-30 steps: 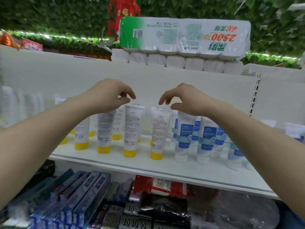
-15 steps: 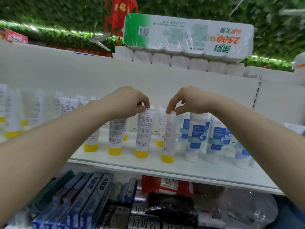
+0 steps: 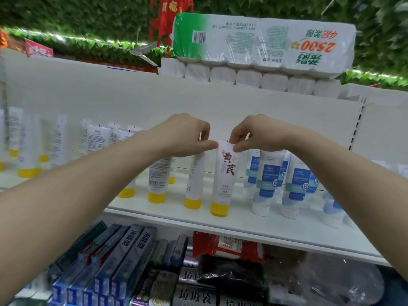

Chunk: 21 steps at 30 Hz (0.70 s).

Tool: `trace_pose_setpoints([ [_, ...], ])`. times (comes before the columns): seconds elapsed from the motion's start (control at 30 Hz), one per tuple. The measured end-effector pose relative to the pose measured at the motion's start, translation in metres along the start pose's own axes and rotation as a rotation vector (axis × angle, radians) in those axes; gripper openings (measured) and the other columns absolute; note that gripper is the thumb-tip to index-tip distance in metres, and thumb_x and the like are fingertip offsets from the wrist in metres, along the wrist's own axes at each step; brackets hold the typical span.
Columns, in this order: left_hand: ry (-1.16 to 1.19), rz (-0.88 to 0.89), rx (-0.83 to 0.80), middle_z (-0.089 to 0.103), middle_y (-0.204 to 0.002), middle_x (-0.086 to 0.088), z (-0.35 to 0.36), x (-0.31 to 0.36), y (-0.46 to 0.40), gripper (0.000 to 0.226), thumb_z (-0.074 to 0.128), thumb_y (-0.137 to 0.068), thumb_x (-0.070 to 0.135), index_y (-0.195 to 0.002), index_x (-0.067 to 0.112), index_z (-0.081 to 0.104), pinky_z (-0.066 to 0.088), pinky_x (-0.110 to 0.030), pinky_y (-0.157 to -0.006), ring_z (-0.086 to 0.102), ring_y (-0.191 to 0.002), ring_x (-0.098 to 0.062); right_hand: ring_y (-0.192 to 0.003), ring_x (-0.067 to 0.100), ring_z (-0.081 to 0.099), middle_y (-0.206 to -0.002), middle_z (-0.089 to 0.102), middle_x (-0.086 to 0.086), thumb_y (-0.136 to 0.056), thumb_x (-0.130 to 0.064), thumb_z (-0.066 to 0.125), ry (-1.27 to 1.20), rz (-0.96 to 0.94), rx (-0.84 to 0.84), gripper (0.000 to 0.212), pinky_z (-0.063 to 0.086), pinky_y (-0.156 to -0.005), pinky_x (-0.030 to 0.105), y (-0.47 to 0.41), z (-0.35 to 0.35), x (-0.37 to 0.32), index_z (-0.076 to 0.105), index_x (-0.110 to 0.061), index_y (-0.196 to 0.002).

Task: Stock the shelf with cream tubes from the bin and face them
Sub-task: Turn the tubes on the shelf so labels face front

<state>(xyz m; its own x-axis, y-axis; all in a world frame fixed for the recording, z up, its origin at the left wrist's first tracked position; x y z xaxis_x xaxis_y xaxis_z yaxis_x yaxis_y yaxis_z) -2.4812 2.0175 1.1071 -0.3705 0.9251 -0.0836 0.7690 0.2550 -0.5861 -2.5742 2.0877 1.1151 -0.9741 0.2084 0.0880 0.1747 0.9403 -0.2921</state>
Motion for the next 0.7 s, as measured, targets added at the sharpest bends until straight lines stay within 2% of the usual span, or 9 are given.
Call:
trace_pose_setpoints([
  [0.1,0.029,0.017,0.014,0.067,-0.095,0.005,-0.0014,0.0033,0.0018,0.017,0.056,-0.088,0.037,-0.098,0.024,0.060,0.039,-0.029,-0.071,0.055,-0.088,-0.018,-0.084,0.006,0.060,-0.094,0.070,-0.010,-0.087,-0.024,0.069,-0.003,0.000,0.002,0.015,0.039,-0.067,0.012,0.0032,-0.0020,-0.0002,0.072,-0.021,-0.102],
  [0.3,0.143,-0.026,-0.014,0.067,-0.103,0.007,0.0002,-0.0041,0.0042,0.031,0.062,-0.087,0.025,-0.117,0.029,0.061,0.046,-0.029,-0.084,0.059,-0.098,-0.013,-0.082,0.006,0.061,-0.093,0.071,-0.008,-0.086,-0.024,0.070,0.022,-0.010,0.026,0.015,0.042,-0.068,0.013,0.0047,-0.0053,-0.0031,0.073,-0.020,-0.100],
  [0.43,0.187,0.003,-0.013,0.070,-0.103,0.007,0.0003,-0.0026,0.0040,0.028,0.064,-0.085,0.019,-0.112,0.026,0.068,0.046,-0.024,-0.085,0.062,-0.098,-0.008,-0.089,0.011,0.063,-0.094,0.072,-0.007,-0.086,-0.024,0.070,0.029,-0.005,0.028,0.016,0.048,-0.077,0.024,0.0043,-0.0047,-0.0018,0.074,-0.019,-0.101],
  [0.6,0.229,0.030,-0.012,0.070,-0.101,0.010,0.0009,0.0001,0.0033,0.025,0.065,-0.085,0.013,-0.106,0.024,0.070,0.046,-0.022,-0.084,0.062,-0.094,-0.005,-0.088,0.009,0.063,-0.095,0.072,-0.009,-0.087,-0.026,0.068,0.029,0.014,-0.015,0.018,0.048,-0.079,0.025,0.0030,-0.0011,0.0006,0.073,-0.022,-0.103],
  [0.7,0.238,0.029,-0.014,0.070,-0.097,0.013,0.0005,-0.0031,0.0017,0.020,0.064,-0.086,0.019,-0.103,0.026,0.072,0.044,-0.020,-0.080,0.061,-0.092,-0.003,-0.089,0.008,0.064,-0.093,0.072,-0.012,-0.087,-0.034,0.066,0.014,0.019,-0.033,0.016,0.049,-0.082,0.027,0.0029,-0.0024,0.0028,0.074,-0.026,-0.098],
])
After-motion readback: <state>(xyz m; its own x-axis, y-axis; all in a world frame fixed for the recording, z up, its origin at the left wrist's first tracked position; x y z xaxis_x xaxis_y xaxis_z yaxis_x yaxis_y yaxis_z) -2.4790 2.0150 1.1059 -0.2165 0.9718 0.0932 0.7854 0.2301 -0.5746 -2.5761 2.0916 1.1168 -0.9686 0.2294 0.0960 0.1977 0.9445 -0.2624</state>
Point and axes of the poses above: each hand's wrist, its own y-axis away from the middle knuckle, its own z-axis out of the palm, x = y × z, the point moved 10 cm from there along -y, towards the middle knuckle
